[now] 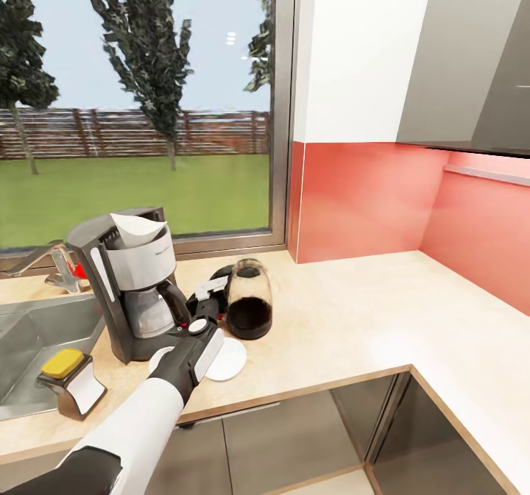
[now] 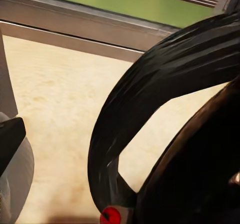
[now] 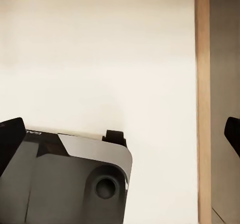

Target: Set up a coffee station on the kitchen countertop: keep the coffee maker on the countertop, move the bottle of coffee from the kitchen shelf to the counter next to the coffee maker, place a paper coffee filter on top of the coffee maker, put the saucer next to the coffee maker with the coffee cup on the saucer, and place the electric kettle next to the coffee maker.

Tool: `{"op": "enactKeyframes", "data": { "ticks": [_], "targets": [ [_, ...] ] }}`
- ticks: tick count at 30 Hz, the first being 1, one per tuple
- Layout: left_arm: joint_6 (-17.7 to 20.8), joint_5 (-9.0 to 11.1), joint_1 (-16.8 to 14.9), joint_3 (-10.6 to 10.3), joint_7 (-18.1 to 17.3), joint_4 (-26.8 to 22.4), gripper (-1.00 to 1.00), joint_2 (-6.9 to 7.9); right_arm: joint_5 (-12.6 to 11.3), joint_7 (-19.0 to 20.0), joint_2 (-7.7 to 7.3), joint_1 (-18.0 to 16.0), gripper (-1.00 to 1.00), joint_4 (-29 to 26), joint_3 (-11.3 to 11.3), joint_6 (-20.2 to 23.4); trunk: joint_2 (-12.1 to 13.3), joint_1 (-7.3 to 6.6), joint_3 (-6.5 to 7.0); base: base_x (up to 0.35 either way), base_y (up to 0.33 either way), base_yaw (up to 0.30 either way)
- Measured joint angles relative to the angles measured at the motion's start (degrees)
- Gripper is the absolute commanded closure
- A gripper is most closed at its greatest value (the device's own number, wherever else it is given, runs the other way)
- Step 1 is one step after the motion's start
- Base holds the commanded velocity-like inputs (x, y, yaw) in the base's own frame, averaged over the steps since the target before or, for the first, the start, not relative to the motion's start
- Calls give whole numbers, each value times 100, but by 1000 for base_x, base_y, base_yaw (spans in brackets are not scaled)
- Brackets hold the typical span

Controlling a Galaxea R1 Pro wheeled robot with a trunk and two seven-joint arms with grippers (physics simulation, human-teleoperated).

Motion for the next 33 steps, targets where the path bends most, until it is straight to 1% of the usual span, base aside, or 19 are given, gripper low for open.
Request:
{"op": "enactKeyframes", "data": {
  "ticks": [2,7,13,19,33],
  "targets": [
    [-9,-6,2,-1,1,0,-100,0,0,0,0,0,-100,0,0,0,0,0,0,0,0,0],
    [-232,-1,3,-1,1,0,-100,0,0,1,0,0,-100,1,0,0,0,0,0,0,0,0],
    [-277,6,3,-1,1,0,-100,0,0,0,0,0,-100,0,0,0,0,0,0,0,0,0],
    [-280,-14,68,-25,-1,0,-100,0,0,0,0,0,-100,2,0,0,0,0,0,0,0,0],
    [-287,1,82,-20,-1,0,-100,0,0,-1,0,0,-100,6,0,0,1,3,0,-315,0,0]
  ]
}}
